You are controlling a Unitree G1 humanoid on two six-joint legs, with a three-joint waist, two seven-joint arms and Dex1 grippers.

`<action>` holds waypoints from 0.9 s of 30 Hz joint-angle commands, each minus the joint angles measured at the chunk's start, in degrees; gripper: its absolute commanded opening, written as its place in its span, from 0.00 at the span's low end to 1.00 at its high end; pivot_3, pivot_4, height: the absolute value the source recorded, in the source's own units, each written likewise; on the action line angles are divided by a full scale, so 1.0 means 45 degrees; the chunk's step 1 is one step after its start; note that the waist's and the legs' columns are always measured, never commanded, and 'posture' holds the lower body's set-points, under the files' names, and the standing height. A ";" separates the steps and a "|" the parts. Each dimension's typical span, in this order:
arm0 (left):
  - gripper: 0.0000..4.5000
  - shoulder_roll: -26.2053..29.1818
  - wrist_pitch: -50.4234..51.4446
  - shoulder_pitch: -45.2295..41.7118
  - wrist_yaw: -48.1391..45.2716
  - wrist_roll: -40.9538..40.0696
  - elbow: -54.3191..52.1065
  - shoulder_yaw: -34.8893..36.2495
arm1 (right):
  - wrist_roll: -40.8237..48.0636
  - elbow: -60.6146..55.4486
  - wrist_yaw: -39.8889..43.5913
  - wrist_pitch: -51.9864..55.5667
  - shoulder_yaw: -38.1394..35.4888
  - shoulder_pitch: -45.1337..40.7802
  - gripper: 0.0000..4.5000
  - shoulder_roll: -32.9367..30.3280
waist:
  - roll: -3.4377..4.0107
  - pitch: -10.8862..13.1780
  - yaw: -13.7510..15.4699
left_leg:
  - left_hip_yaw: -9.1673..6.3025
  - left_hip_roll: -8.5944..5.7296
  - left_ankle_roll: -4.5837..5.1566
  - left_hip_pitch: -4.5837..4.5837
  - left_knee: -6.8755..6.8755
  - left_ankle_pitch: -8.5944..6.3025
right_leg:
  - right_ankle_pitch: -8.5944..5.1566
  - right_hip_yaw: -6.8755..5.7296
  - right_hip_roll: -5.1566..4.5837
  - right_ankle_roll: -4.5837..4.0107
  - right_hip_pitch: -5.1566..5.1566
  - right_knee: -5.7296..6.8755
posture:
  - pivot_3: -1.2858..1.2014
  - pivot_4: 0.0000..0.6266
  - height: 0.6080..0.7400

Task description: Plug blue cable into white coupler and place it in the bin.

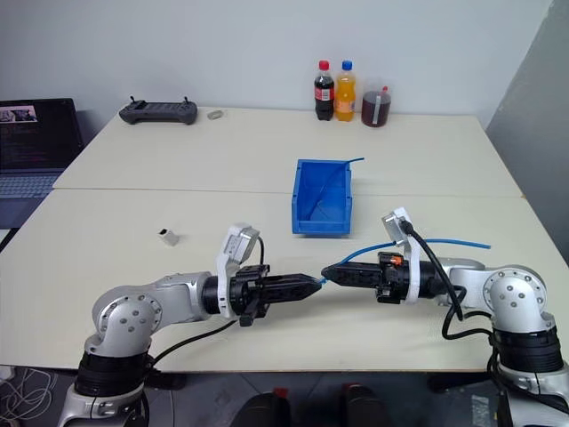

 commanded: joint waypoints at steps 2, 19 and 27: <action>0.34 0.0395 -0.0467 0.0386 -0.0389 -0.0306 -0.0720 0.0306 | -0.0098 -0.0487 -0.0081 -0.0221 -0.0120 -0.0049 0.02 -0.0012 | 0.0000 0.0000 -0.0004 | 0.0000 0.0000 0.0000 -0.0001 -0.0003 0.0000 | 0.0000 0.0001 0.0000 0.0000 0.0000 -0.0003 | 0.52 0.24 1.00; 0.99 0.1350 -0.2603 0.3788 0.1802 0.1344 -0.3202 0.1863 | -0.2586 0.0371 0.1915 -0.0859 0.0531 -0.1472 0.02 -0.0543 | 0.0002 0.0000 -0.0031 | -0.0007 0.0004 0.0000 -0.0017 -0.0009 -0.0001 | 0.0003 -0.0005 -0.0007 0.0001 -0.0003 -0.0035 | 0.52 0.24 1.00; 0.99 -0.0771 -0.6499 0.5981 0.7613 0.8017 -0.2835 0.1533 | -0.3570 0.0908 0.2793 -0.1213 0.0949 -0.1947 0.02 -0.0358 | -0.0002 0.0002 0.0054 | 0.0000 -0.0001 0.0003 -0.0012 -0.0010 -0.0002 | 0.0007 0.0002 -0.0023 -0.0001 0.0001 -0.0040 | 0.52 0.24 1.00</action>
